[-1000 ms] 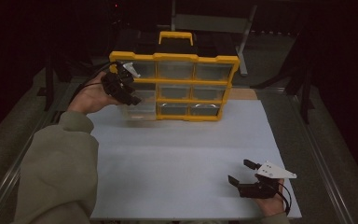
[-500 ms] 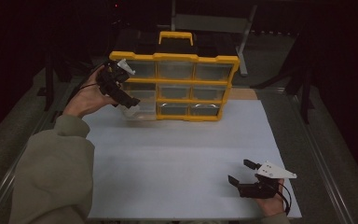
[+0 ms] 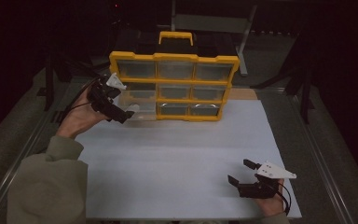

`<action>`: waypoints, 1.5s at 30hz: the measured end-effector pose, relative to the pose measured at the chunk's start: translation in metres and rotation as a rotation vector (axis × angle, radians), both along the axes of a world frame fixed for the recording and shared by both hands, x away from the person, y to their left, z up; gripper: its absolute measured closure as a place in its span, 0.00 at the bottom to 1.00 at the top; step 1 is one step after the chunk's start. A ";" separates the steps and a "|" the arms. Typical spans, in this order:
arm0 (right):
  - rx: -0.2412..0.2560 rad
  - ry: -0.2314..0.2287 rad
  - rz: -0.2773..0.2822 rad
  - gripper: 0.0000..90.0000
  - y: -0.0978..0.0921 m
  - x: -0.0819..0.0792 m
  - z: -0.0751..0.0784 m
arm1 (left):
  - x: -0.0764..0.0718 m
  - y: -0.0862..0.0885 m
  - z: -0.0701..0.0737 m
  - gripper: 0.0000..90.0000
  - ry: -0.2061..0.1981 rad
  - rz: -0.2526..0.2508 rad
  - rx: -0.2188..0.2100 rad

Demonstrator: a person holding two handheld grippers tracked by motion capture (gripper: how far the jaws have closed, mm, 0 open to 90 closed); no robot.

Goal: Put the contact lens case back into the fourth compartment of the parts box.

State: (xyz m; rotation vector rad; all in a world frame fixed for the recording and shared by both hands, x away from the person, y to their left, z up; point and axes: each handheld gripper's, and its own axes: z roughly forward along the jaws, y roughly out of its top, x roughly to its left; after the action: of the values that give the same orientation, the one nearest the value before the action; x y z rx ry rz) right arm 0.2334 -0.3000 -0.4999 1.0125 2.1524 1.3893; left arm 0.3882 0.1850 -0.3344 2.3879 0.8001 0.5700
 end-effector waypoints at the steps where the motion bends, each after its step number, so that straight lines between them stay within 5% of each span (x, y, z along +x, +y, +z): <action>1: 0.001 0.000 0.000 0.11 0.000 0.000 0.000 | -0.003 0.001 -0.001 0.00 -0.007 0.005 -0.001; 5: 0.001 -0.002 0.001 0.11 0.000 0.000 0.000 | -0.018 0.007 -0.008 0.00 -0.053 0.026 -0.043; 10: 0.002 -0.004 0.001 0.11 0.000 0.000 0.001 | -0.031 0.019 -0.025 0.00 -0.052 0.026 -0.112; 15: 0.003 -0.005 -0.001 0.11 0.001 0.000 0.001 | -0.040 0.025 -0.039 0.00 -0.059 0.037 -0.128; 21: 0.004 -0.013 0.002 0.11 0.001 0.000 0.002 | -0.059 0.031 -0.054 0.00 -0.117 0.063 -0.178; 29: 0.011 -0.018 0.000 0.11 0.002 0.000 0.003 | -0.093 0.045 -0.087 0.00 -0.124 0.109 -0.308; 45: 0.024 -0.032 0.003 0.11 0.003 0.000 0.004 | -0.137 0.051 -0.139 0.00 -0.207 0.161 -0.415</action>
State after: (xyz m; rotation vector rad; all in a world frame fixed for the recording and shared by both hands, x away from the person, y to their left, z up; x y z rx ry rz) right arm 0.2332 -0.2971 -0.4959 0.9893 2.1206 1.4261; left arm 0.2515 0.2363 -0.4733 1.8677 0.9217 0.6336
